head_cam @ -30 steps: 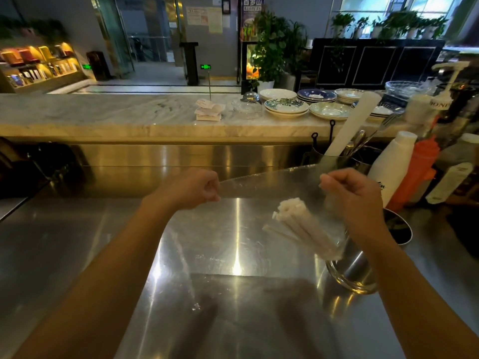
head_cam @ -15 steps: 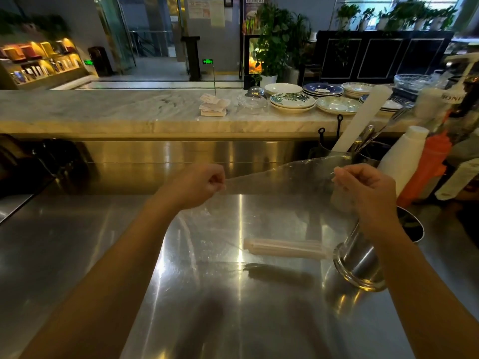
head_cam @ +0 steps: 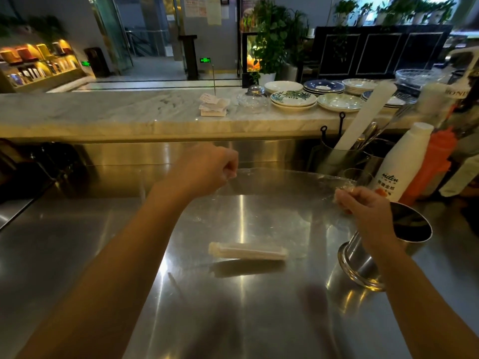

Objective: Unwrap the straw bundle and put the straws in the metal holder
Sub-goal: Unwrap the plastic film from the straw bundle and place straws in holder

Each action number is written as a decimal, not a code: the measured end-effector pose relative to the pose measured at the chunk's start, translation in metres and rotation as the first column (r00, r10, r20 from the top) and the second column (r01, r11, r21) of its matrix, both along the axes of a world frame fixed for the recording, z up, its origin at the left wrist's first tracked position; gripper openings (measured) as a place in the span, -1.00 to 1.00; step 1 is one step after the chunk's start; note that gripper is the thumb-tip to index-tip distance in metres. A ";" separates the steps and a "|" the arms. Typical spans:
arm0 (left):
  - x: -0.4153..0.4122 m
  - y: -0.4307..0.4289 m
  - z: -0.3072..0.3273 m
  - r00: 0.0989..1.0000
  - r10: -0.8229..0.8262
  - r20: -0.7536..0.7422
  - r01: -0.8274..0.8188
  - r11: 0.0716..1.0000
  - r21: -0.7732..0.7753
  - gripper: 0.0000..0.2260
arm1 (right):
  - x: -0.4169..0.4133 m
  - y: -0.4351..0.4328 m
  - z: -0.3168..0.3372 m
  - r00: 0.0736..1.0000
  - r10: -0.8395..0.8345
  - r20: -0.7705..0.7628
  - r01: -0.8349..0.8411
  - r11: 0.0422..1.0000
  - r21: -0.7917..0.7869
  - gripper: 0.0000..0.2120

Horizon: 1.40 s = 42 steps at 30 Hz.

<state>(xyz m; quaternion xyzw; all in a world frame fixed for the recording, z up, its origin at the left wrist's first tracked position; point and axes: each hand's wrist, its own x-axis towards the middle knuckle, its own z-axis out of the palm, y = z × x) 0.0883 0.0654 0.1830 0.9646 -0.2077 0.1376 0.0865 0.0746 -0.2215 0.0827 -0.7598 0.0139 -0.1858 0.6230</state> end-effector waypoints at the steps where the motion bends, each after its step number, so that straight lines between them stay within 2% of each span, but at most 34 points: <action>1: 0.002 0.000 -0.003 1.000 0.014 -0.003 -0.014 1.000 0.023 -0.97 | 0.000 0.000 -0.001 1.000 0.005 0.001 -0.005 1.000 -0.004 -0.86; 5: 0.010 0.002 -0.019 0.997 0.049 -0.063 -0.045 0.997 0.055 -0.95 | -0.002 0.006 -0.002 1.000 0.015 0.012 -0.014 0.999 -0.033 -0.85; 8: 0.014 -0.004 -0.034 0.991 0.000 -0.134 0.003 1.000 0.016 -0.70 | -0.006 0.013 -0.008 1.000 0.015 0.017 -0.014 0.998 -0.060 -0.86; 10: 0.016 -0.011 -0.040 0.988 -0.034 -0.150 0.030 0.999 -0.026 -0.64 | -0.008 0.015 -0.012 1.000 0.026 0.011 -0.025 0.999 -0.047 -0.87; 13: 0.020 -0.022 -0.045 0.984 -0.073 -0.161 0.064 0.996 -0.059 -0.68 | -0.009 0.016 -0.016 0.998 0.059 -0.006 -0.059 0.998 0.007 -0.92; 16: 0.020 -0.032 -0.046 0.987 -0.133 -0.089 0.129 0.991 -0.048 -0.84 | -0.011 0.014 -0.022 0.993 0.109 -0.039 -0.107 0.993 0.041 -0.93; 21: 0.025 -0.039 -0.030 0.987 -0.160 -0.022 0.159 0.987 -0.037 -0.83 | -0.018 0.012 -0.046 0.975 0.188 -0.121 -0.169 0.975 0.147 -0.82; 27: 0.028 -0.054 0.013 0.984 -0.170 0.044 0.173 0.982 -0.070 -0.83 | -0.022 0.010 -0.067 0.970 0.140 -0.198 -0.091 0.967 0.237 -0.78; 32: 0.032 -0.067 0.044 0.975 -0.193 0.112 0.201 0.978 -0.059 -0.82 | -0.026 0.003 -0.071 0.973 0.086 -0.213 -0.037 0.974 0.221 -0.79; 36: 0.034 -0.080 0.061 0.963 -0.222 0.155 0.232 0.971 -0.049 -0.85 | -0.030 -0.004 -0.063 0.989 0.026 -0.147 0.005 0.977 0.212 -0.85; 42: 0.034 -0.103 0.075 0.944 -0.257 0.205 0.286 0.950 -0.128 -0.83 | -0.049 -0.028 -0.035 0.971 -0.233 0.055 0.229 0.971 0.069 -0.92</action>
